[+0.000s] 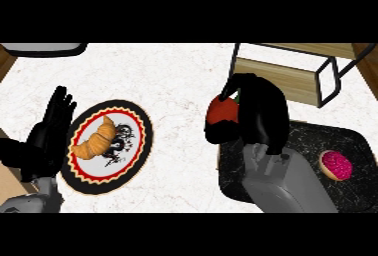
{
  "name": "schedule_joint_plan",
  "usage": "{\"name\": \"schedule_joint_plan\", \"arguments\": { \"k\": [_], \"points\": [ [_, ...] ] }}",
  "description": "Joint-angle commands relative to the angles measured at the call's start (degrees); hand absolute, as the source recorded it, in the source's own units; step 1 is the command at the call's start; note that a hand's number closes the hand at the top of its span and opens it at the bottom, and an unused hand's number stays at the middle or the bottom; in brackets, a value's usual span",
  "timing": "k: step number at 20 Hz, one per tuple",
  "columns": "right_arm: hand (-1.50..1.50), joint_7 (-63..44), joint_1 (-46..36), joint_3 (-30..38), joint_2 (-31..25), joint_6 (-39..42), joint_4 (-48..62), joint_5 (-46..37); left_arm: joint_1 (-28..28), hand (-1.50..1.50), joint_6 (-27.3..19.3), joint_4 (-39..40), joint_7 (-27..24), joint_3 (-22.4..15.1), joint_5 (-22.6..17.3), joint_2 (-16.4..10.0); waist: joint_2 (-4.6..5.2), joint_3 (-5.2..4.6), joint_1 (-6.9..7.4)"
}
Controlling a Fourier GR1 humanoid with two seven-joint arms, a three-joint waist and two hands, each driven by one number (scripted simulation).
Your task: Pick the bell pepper from the tray and place it in the tiered shelf
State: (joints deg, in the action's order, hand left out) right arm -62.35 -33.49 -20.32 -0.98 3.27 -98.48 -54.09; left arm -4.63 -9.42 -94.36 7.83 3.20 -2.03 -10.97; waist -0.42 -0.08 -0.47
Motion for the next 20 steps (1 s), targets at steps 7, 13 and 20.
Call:
{"name": "schedule_joint_plan", "arguments": {
  "k": [7, 13, 20],
  "points": [
    [1.5, -11.2, -7.2, 10.1, -3.0, 10.5, -10.6, -9.3, 1.4, 0.0, 0.1, -1.4, -0.5, -0.3, 0.8, 0.4, 0.13, 0.03, 0.09],
    [1.5, -5.9, -9.5, 18.8, -5.1, 10.3, -7.1, -8.2, 0.6, 0.0, 0.0, -3.9, 3.5, -0.5, 1.2, 0.1, 0.24, 0.08, 0.5],
    [1.5, 5.9, -9.8, 26.6, -7.3, -0.5, 4.8, -7.2, 1.0, 0.0, -1.3, -2.4, 0.7, -2.3, 3.5, 3.0, 0.53, 0.09, 0.93]
  ]
}}
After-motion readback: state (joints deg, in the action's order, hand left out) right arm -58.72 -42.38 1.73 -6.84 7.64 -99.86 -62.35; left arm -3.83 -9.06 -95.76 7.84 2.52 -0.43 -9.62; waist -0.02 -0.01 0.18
